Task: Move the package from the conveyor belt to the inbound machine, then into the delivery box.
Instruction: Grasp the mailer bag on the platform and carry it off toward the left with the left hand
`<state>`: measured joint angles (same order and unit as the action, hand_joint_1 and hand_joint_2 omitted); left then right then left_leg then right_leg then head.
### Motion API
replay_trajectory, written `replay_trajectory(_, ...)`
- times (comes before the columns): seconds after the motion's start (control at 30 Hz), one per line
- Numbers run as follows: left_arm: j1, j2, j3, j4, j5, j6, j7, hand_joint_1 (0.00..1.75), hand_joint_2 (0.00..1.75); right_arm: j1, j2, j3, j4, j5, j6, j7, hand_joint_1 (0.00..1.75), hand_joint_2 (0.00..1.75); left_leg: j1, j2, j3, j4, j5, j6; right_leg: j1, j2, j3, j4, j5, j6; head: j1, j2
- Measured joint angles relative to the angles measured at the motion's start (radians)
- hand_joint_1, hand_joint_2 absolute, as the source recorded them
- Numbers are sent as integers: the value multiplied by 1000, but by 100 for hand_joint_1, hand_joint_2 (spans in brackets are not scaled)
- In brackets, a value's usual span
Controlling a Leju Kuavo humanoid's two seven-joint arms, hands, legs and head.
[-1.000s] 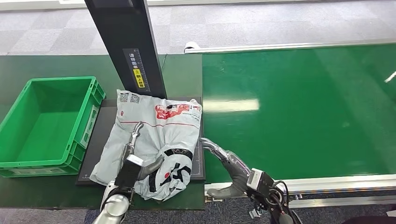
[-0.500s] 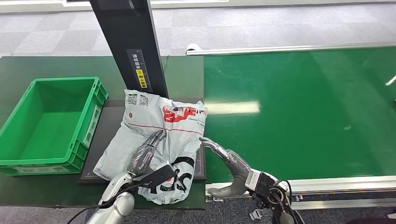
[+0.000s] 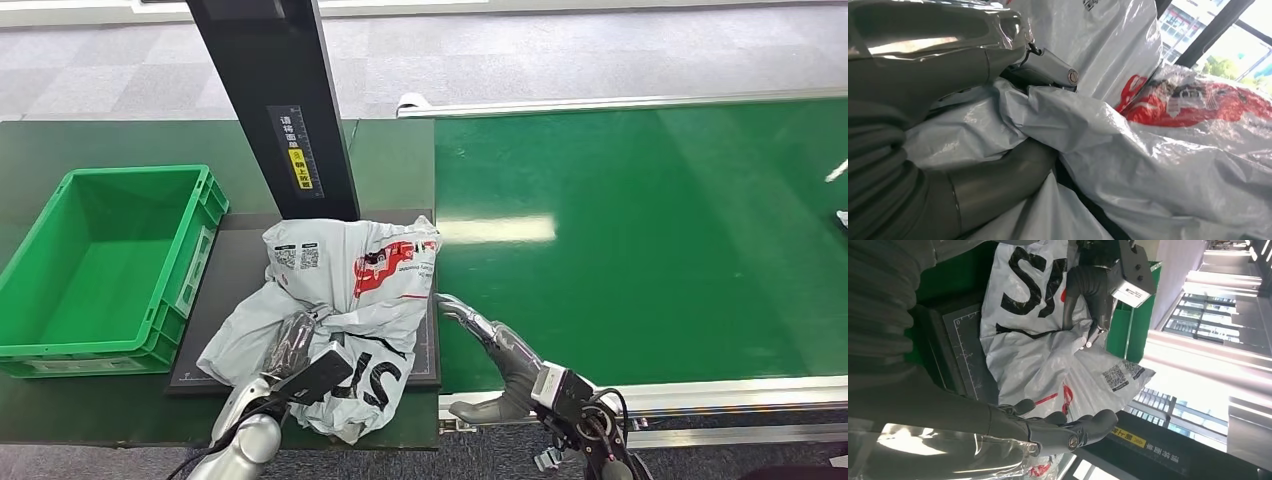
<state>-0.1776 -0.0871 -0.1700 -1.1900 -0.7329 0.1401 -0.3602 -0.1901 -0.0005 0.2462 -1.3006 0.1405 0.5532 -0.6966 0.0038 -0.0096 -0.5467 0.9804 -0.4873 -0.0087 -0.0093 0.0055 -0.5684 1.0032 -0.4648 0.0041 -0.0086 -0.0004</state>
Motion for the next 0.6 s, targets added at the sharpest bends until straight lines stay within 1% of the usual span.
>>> replay_trajectory(0.13,34,-6,29,-55,68,88,-66,175,175,7,6,-15,0,-1,0,0,0,175,0,1,-3,0,0,0,0,0,-3,0,0,0,0,0)
replay_trajectory(0.2,53,-8,47,-99,117,143,-108,175,175,10,9,-22,0,-1,1,0,0,175,0,1,-4,0,0,0,0,0,-5,0,0,0,0,0)
replay_trajectory(0.27,68,-9,64,-148,150,183,-133,175,175,11,11,-26,0,0,1,0,0,175,0,1,-5,0,0,0,0,0,-6,0,0,0,0,0)
replay_trajectory(0.37,82,-9,78,-199,161,192,-136,175,175,11,14,-28,0,0,1,0,0,175,0,0,-6,0,0,0,0,0,-6,0,0,0,0,0)
replay_trajectory(0.5,93,-9,86,-234,166,195,-139,175,175,12,17,-28,0,0,1,0,0,175,0,1,-7,0,0,0,0,0,-7,0,0,0,0,0)
replay_trajectory(0.57,98,-10,91,-247,173,230,-162,175,175,12,18,-28,0,0,0,0,0,175,0,1,-7,0,0,0,0,0,-7,0,0,0,0,0)
replay_trajectory(0.6,101,-12,96,-255,177,268,-183,175,175,12,19,-28,1,0,-1,0,0,175,0,1,-7,0,0,0,0,0,-7,0,0,0,0,0)
